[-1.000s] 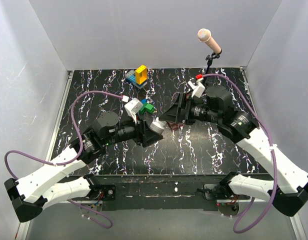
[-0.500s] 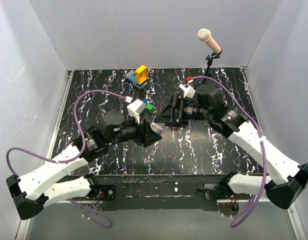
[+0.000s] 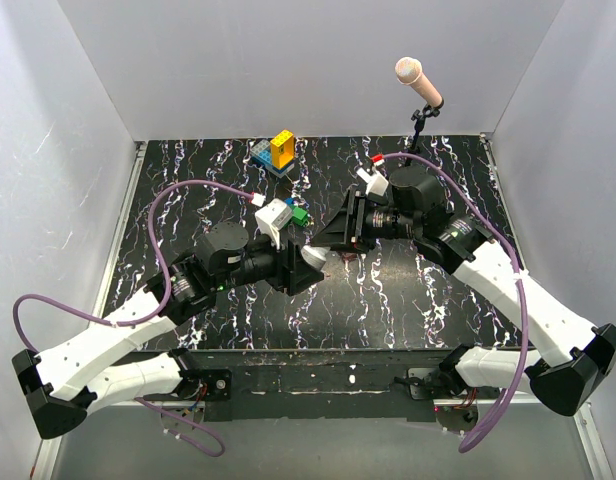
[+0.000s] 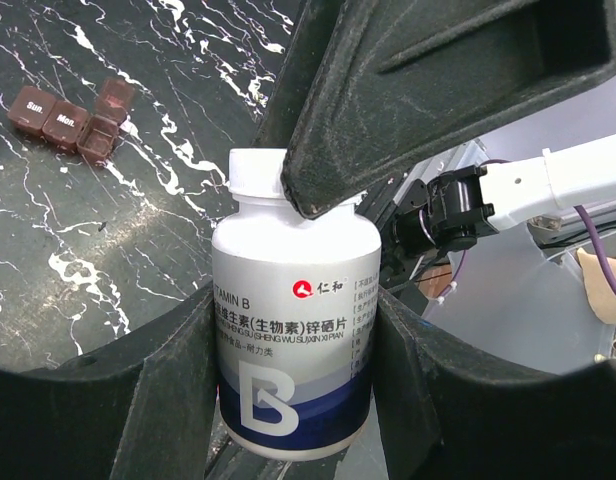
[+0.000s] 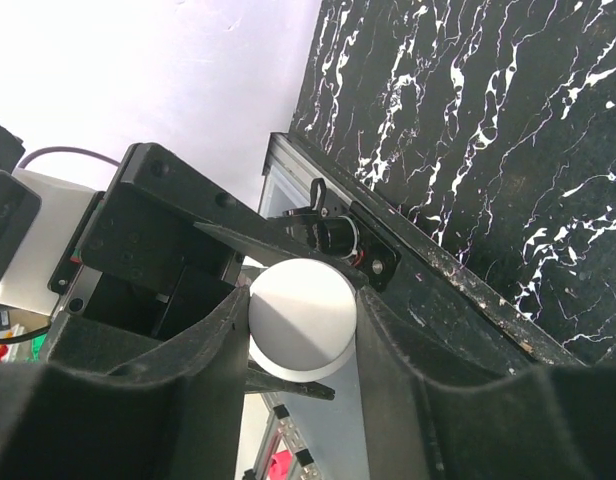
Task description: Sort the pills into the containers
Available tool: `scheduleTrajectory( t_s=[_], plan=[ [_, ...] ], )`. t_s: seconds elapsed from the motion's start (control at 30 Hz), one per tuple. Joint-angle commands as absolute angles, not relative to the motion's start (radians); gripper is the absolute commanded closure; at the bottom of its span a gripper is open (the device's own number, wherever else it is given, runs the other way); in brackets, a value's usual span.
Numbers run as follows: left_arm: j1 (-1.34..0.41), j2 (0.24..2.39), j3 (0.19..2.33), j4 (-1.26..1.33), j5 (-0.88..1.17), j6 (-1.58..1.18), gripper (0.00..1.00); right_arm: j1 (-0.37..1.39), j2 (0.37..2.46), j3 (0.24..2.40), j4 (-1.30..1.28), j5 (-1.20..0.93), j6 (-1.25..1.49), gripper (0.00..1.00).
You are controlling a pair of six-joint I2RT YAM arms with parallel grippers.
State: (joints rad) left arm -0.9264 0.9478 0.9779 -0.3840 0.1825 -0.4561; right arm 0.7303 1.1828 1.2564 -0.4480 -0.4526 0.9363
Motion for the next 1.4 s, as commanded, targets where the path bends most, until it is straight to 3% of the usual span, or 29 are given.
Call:
scheduleTrajectory(
  t_s=[0.0, 0.2, 0.4, 1.17, 1.37],
  plan=[
    [-0.934, 0.940, 1.011, -0.377, 0.166, -0.446, 1.00, 0.735, 1.166, 1.253, -0.379, -0.505, 0.939, 0.64],
    [-0.936, 0.925, 0.996, -0.359, 0.172, -0.459, 1.00, 0.735, 1.135, 1.252, -0.345, -0.525, 0.879, 0.87],
    [-0.936, 0.873, 0.950, -0.266, 0.239, -0.492, 1.00, 0.735, 1.069, 1.209, -0.232, -0.595, 0.795, 0.99],
    [-0.936, 0.899, 0.919, 0.127, 0.679, -0.682, 1.00, 0.735, 0.861, 1.163, -0.035, -0.847, 0.529, 0.99],
    [-0.936, 0.923, 0.920, 0.196, 0.710, -0.716, 1.00, 0.735, 0.838, 1.167, -0.021, -0.844, 0.517, 0.99]
  ],
)
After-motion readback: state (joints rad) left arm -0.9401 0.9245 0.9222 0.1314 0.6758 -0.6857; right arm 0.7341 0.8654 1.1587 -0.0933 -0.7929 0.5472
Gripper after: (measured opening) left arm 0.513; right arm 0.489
